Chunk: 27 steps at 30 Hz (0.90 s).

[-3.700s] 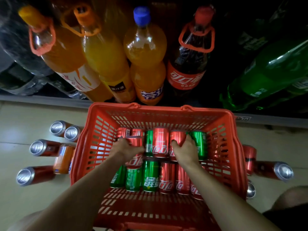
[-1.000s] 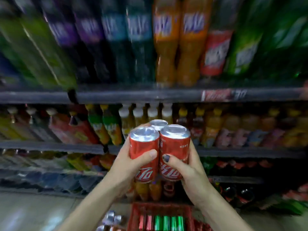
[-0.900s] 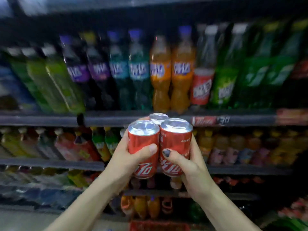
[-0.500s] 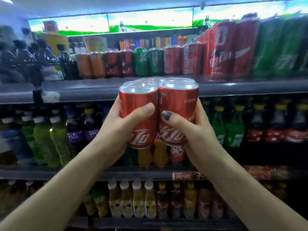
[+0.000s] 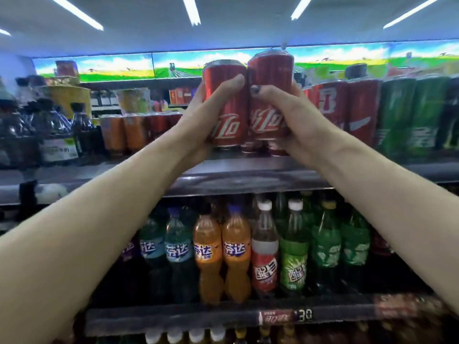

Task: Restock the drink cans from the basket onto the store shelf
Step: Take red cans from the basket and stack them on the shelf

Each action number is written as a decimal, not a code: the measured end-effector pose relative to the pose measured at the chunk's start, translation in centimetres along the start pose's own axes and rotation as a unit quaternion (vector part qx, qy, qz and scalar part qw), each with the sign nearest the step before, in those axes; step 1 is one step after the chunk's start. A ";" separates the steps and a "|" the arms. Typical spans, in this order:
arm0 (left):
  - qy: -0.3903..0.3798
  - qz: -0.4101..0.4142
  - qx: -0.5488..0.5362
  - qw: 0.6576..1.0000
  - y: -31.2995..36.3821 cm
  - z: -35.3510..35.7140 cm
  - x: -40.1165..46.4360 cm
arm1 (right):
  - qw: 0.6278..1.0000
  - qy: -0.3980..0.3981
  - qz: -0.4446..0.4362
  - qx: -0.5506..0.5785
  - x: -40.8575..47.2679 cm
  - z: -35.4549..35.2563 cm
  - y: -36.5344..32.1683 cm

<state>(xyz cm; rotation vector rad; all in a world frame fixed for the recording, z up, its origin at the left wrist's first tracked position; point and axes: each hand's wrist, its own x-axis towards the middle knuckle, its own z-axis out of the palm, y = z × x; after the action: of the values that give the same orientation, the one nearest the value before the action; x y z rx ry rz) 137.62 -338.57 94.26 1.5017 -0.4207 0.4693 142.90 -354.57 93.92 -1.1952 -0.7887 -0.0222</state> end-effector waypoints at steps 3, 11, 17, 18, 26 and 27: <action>-0.018 -0.042 -0.017 0.999 -1.1 -0.5 2.5 | 0.999 0.027 0.036 -0.005 1.8 -0.5 0.5; -0.064 -0.140 -0.061 0.986 -3.8 -1.6 5.4 | 0.993 0.058 0.083 -0.055 3.4 -1.7 2.5; -0.087 -0.155 -0.033 0.984 -4.7 -2.4 6.2 | 0.988 0.081 0.084 -0.104 3.2 -1.8 2.8; -0.086 -0.154 -0.025 0.984 -4.8 -2.5 6.3 | 0.987 0.086 0.082 -0.112 3.1 -1.8 2.7; -0.029 -0.157 0.023 0.987 -5.0 -2.9 6.1 | 0.956 0.129 0.031 -0.261 2.1 -1.9 2.7; -0.028 -0.163 0.022 0.986 -5.0 -2.9 6.0 | 0.949 0.133 0.030 -0.283 1.9 -1.9 2.8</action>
<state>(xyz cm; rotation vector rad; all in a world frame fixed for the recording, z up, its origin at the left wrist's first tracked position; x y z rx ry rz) 145.29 -335.49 93.22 1.5942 -0.2027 0.1790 146.46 -354.31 92.44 -1.7167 -0.5156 -0.3752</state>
